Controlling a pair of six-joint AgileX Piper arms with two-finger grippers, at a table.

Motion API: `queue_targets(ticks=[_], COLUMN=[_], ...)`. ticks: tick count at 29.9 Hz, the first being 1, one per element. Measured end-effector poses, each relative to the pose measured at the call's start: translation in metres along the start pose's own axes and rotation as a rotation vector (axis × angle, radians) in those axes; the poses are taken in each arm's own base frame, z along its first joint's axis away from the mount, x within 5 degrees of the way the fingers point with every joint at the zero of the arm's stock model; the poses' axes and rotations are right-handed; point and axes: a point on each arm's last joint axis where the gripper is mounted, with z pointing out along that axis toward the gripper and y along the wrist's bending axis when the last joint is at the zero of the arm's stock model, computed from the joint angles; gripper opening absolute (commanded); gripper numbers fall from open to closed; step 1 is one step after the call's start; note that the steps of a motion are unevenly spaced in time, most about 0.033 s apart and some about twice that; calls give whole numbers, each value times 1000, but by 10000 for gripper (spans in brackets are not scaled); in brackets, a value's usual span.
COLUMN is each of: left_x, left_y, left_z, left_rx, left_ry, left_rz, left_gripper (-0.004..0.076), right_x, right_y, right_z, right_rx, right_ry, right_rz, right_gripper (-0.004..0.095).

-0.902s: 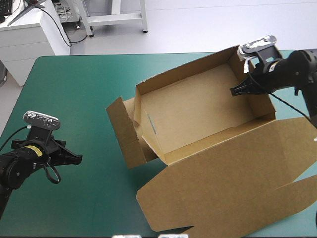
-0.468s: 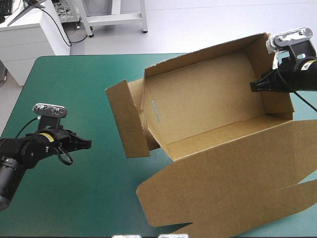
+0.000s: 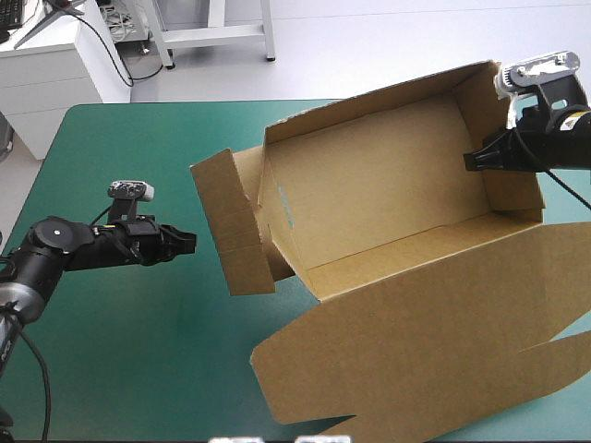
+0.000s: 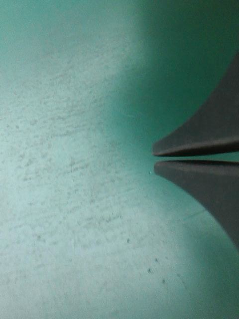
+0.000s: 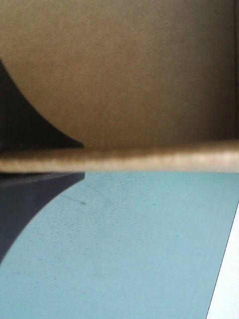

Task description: Fold the box

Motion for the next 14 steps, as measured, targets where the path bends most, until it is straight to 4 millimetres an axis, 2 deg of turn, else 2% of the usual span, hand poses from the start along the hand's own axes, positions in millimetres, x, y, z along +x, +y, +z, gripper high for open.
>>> queue_targets(ticks=[4,9,11,14], left_x=[-4,-10,-12,-13], left_y=[4,-4,-10,-19], left_z=[10,16,15,12], left_rx=[99,260,338,459], left_ry=[-31,-87,-102,-116], left_rz=[-45,-88,-77,-46], left_gripper=[14,28,63,181], right_x=[0,0,0,0], right_y=[0,0,0,0], right_z=[0,0,0,0], right_rx=[0,-1,-1,-2], right_ry=[0,0,-1,-1], right_rz=[0,0,0,1], right_gripper=[-19,-19,-19,-19])
